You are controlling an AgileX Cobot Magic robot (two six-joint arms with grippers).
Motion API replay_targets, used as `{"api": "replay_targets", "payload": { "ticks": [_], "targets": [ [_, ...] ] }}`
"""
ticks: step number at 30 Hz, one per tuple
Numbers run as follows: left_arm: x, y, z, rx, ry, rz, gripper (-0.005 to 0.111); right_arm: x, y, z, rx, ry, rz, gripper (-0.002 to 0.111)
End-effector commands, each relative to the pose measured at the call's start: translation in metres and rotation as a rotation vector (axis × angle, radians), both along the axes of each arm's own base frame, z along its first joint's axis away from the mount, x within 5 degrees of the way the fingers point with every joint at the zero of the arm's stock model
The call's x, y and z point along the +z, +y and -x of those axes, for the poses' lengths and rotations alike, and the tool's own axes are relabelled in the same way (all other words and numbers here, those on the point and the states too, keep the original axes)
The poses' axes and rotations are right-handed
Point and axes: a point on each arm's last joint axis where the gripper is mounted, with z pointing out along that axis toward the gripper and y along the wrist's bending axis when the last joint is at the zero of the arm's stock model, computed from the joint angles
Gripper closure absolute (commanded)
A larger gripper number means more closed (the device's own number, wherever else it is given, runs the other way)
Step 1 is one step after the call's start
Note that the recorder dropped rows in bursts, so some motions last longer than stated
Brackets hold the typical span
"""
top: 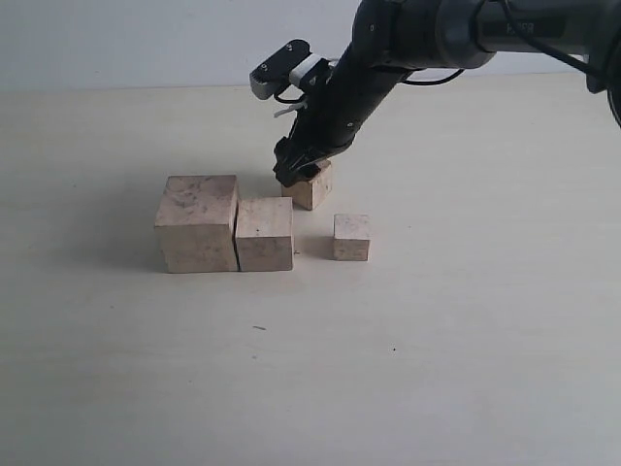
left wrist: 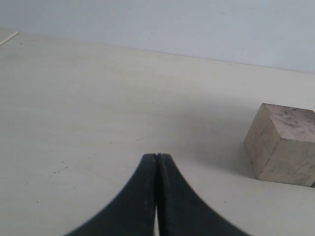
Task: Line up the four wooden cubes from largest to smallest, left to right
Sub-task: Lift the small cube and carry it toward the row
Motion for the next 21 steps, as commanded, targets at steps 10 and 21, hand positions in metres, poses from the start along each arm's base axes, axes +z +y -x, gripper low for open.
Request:
{"api": "replay_targets", "payload": {
  "ticks": [10, 21],
  "targets": [
    [0.0, 0.0, 0.0, -0.005, -0.012, -0.001, 0.107, -0.01, -0.003, 0.002, 0.023, 0.034, 0.046, 0.052],
    [0.0, 0.0, 0.0, -0.005, -0.012, -0.001, 0.107, -0.007, -0.013, 0.005, 0.006, 0.063, 0.157, 0.108]
  ]
}}
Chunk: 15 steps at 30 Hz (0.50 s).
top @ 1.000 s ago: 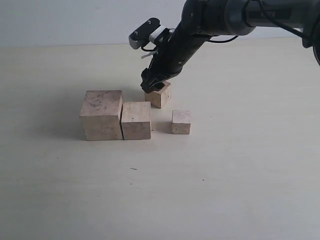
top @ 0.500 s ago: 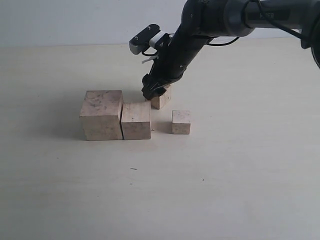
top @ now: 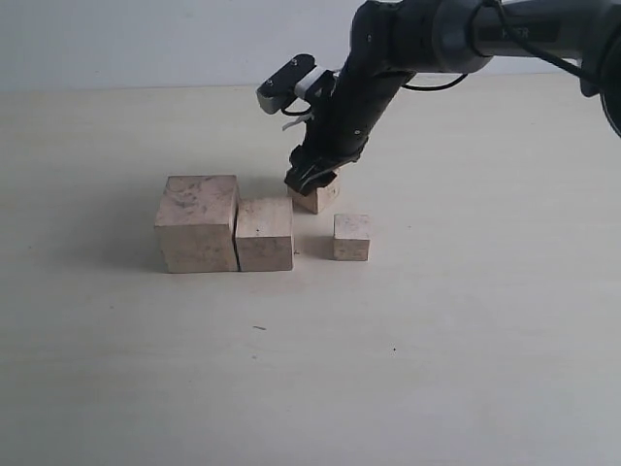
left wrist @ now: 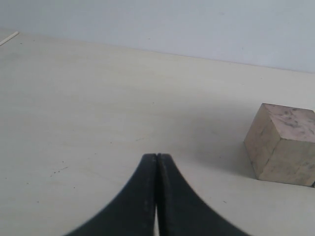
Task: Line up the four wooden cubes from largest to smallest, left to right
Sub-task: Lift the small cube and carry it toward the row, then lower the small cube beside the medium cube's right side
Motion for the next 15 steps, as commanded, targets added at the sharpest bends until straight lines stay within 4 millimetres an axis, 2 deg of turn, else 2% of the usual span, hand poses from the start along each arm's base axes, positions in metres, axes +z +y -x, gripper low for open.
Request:
{"api": "replay_targets", "payload": {
  "ticks": [1, 7, 11, 15],
  "targets": [
    [0.0, 0.0, 0.0, -0.005, -0.012, -0.001, 0.107, 0.006, -0.007, 0.006, 0.027, 0.044, 0.068, 0.108],
    [0.0, 0.0, 0.0, -0.005, -0.012, -0.001, 0.107, 0.009, -0.02, 0.019, 0.107, 0.165, 0.212, 0.108],
    [0.0, 0.0, 0.0, -0.005, -0.012, -0.001, 0.107, 0.011, -0.025, 0.028, 0.144, 0.247, 0.264, 0.108],
    [0.0, 0.0, 0.0, -0.005, -0.012, -0.001, 0.107, 0.014, -0.026, 0.033, 0.261, 0.281, 0.272, 0.108]
  ]
}}
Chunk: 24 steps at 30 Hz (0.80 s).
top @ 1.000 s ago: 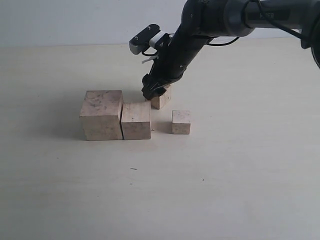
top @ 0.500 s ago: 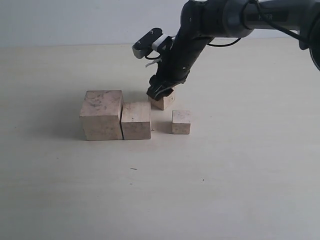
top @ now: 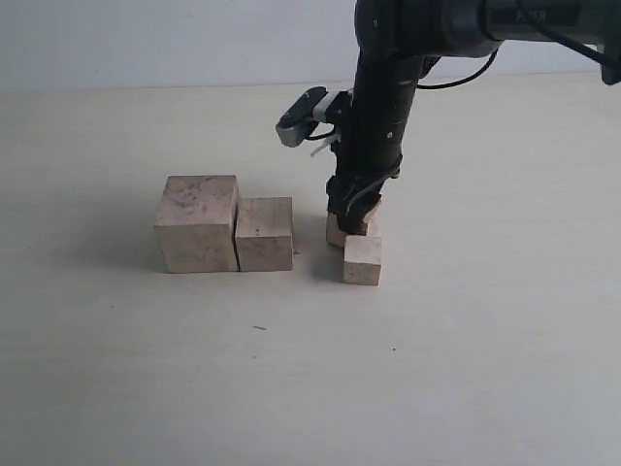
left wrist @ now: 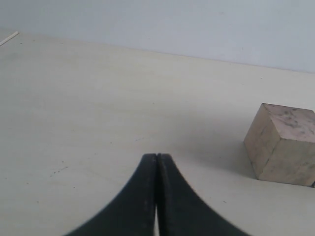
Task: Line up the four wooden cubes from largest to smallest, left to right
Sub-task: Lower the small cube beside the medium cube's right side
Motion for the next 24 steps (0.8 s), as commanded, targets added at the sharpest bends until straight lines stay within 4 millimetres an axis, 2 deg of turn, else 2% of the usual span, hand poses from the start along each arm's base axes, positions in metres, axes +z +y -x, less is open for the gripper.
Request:
{"api": "replay_targets", "payload": {
  "ticks": [1, 9, 17, 24],
  "targets": [
    [0.0, 0.0, 0.0, -0.005, -0.012, -0.001, 0.107, 0.002, -0.001, 0.007, 0.139, 0.061, -0.011, 0.108],
    [0.0, 0.0, 0.0, -0.005, -0.012, -0.001, 0.107, -0.006, 0.012, 0.014, 0.368, 0.118, -0.185, 0.108],
    [0.0, 0.0, 0.0, -0.005, -0.012, -0.001, 0.107, -0.022, 0.018, 0.003, 0.385, 0.023, -0.208, 0.108],
    [0.0, 0.0, 0.0, -0.005, -0.012, -0.001, 0.107, -0.04, 0.016, 0.008, 0.454, 0.095, -0.194, 0.108]
  ]
}}
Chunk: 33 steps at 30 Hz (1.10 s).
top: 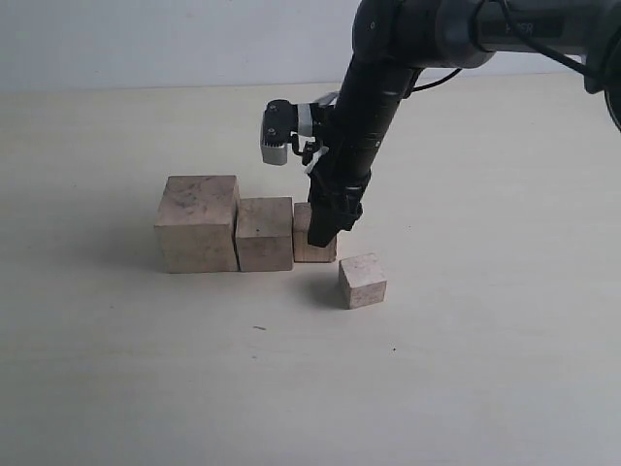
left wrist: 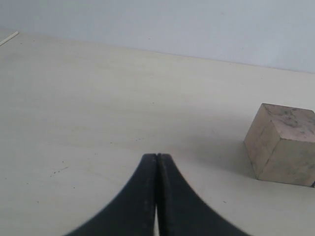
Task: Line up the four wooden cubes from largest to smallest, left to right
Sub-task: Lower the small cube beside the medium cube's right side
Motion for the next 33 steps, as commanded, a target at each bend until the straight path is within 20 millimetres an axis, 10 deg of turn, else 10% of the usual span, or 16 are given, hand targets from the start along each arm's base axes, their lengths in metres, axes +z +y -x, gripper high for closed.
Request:
{"api": "replay_targets", "payload": {
  "ticks": [1, 23, 33],
  "targets": [
    [-0.0001, -0.0002, 0.0001, -0.005, -0.012, -0.001, 0.107, -0.0255, -0.0041, 0.0028, 0.031, 0.058, 0.058, 0.108],
    [-0.0001, -0.0002, 0.0001, -0.005, -0.012, -0.001, 0.107, -0.0238, 0.001, 0.0046, -0.011, 0.091, 0.008, 0.108],
    [-0.0001, -0.0002, 0.0001, -0.005, -0.012, -0.001, 0.107, -0.0235, 0.0016, 0.005, -0.019, 0.098, 0.003, 0.036]
  ]
}}
